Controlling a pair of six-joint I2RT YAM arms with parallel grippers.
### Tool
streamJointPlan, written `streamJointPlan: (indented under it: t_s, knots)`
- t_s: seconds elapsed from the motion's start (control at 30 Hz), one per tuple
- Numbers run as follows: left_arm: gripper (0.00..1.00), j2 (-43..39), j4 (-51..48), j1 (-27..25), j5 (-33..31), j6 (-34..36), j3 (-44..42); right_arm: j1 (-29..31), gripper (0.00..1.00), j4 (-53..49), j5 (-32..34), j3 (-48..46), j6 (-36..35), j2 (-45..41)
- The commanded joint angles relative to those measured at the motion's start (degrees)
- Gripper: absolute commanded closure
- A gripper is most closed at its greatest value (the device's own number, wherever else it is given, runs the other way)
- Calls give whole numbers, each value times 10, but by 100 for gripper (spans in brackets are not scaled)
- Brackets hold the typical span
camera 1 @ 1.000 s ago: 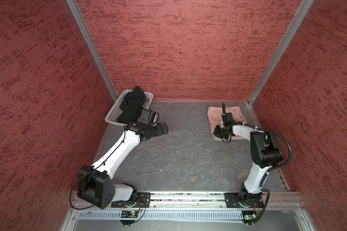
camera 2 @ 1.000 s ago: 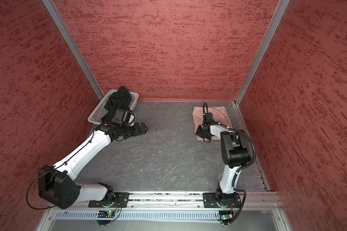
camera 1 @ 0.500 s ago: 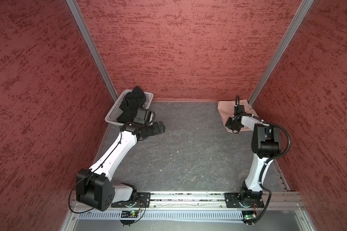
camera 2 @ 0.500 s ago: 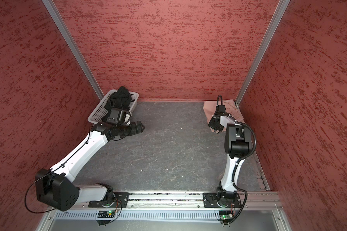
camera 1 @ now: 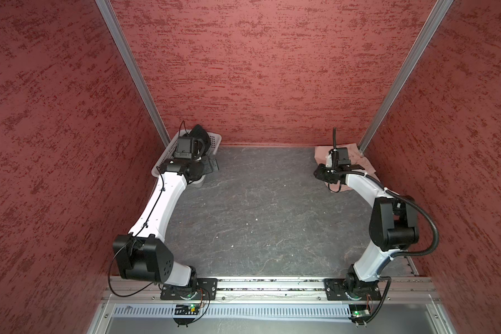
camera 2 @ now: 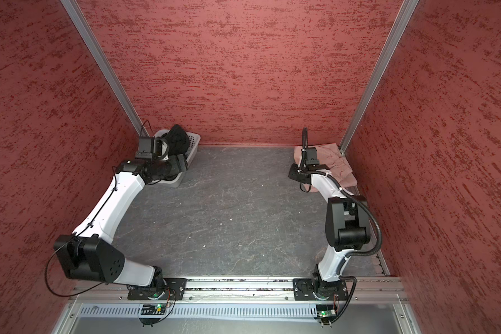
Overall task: Fold and stack the shorts
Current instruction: 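Release the shorts with the right gripper while the left gripper reaches into the basket, then grasp the black garment in the basket with the left gripper and lift it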
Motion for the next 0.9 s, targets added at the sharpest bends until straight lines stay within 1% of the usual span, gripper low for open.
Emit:
streamJointPlan:
  t_s: [0.0,0.07,0.13,0.2,0.27,0.4,0.7,0.87]
  knots:
    - [1,87,-16,19,-71,75,58,39,56,72,-52,-34,-14,-70]
    - [1,144,-27,37,-97,88,103,66,54,111,-83,-67,-9,-109]
    - [1,186,-29,54,-106,100,140,93,53,146,-111,-97,-2,-142]
    - [1,228,-42,74,-87,101,182,119,51,179,-131,-126,6,-172]
    - [0,270,-61,88,-68,99,226,143,51,196,-127,-148,18,-187]
    - [1,337,-88,105,-54,94,285,167,50,224,-126,-176,27,-194]
    - [1,408,-47,120,56,69,295,188,50,269,-126,-194,57,-186]
    - [1,452,-47,137,100,50,333,196,50,305,-134,-207,84,-182]
